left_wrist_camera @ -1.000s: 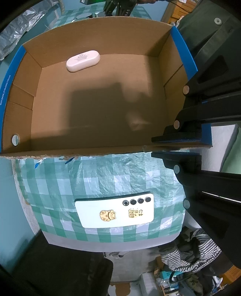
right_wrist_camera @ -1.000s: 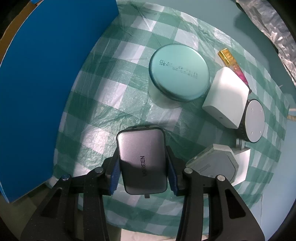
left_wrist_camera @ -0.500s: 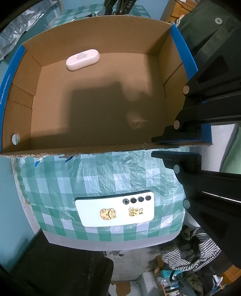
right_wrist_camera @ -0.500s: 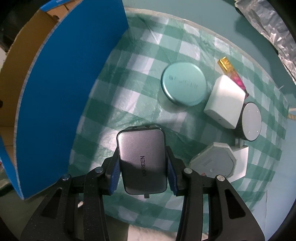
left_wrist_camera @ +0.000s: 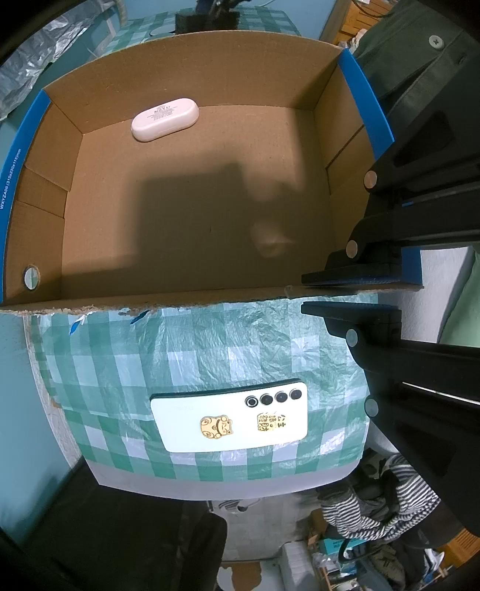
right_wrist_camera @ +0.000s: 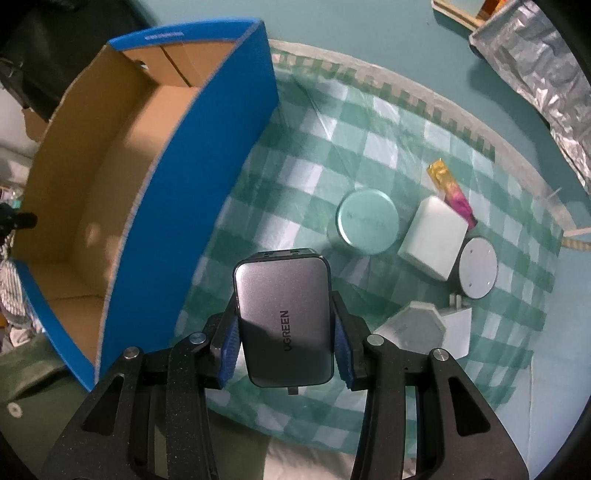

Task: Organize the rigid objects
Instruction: 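Carry the charger with the right gripper into the box beside the earbud case and release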

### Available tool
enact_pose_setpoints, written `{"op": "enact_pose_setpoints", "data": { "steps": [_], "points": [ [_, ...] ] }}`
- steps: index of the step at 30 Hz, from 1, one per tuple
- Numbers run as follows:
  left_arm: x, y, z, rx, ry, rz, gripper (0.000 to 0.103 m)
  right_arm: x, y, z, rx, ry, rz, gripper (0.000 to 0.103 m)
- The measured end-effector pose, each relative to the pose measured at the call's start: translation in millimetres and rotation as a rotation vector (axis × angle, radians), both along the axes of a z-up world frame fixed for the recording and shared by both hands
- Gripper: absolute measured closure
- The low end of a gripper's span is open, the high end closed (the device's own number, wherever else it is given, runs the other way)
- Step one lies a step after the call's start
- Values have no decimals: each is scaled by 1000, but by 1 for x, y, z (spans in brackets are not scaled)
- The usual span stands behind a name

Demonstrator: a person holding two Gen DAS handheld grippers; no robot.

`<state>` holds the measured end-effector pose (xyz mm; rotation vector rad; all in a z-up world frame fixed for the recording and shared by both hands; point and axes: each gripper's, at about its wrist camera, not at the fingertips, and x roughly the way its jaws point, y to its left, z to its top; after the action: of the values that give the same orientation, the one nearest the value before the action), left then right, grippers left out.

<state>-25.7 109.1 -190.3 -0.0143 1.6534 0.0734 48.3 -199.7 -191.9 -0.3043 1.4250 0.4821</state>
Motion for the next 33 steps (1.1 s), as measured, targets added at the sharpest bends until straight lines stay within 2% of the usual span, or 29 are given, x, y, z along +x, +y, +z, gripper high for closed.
{"op": "enact_pose_setpoints", "data": {
  "steps": [9, 14, 23, 33],
  "points": [
    [-1, 0, 0, 0, 0, 0, 95, 11, 35, 50, 49, -58, 34, 60],
    [-2, 0, 0, 3, 2, -2, 95, 21, 54, 65, 74, -77, 56, 60],
    [-5, -2, 0, 1, -1, -4, 95, 28, 92, 68, 84, -83, 120, 60],
    [-5, 0, 0, 3, 3, -1, 95, 38, 125, 49, 75, -47, 153, 60]
  ]
}}
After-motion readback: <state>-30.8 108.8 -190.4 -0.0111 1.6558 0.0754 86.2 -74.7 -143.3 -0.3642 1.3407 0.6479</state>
